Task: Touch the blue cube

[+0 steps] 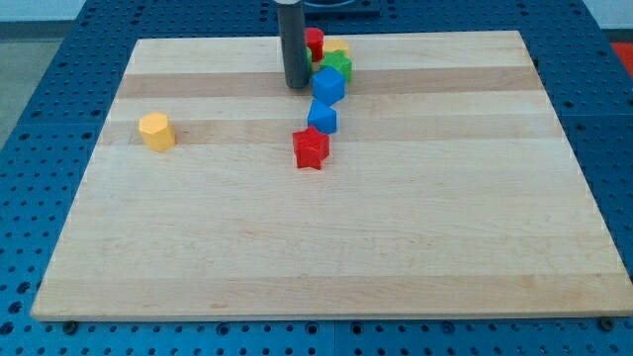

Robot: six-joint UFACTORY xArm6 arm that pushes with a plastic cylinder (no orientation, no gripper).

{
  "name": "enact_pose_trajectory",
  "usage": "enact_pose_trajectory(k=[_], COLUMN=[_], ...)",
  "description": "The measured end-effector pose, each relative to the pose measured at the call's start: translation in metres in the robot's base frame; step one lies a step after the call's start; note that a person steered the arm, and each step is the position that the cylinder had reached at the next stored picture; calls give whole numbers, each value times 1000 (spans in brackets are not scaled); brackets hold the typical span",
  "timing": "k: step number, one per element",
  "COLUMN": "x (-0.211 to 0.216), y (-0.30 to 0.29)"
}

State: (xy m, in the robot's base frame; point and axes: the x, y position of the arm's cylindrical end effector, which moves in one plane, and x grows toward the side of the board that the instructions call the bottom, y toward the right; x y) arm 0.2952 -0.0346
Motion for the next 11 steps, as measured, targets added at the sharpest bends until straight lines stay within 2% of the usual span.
enact_pose_trajectory(k=[1,2,4,5,6,7,8,9,11], x=[8,37,143,143,162,164,97,79,83], y=[16,37,45,45,96,185,175,130,111])
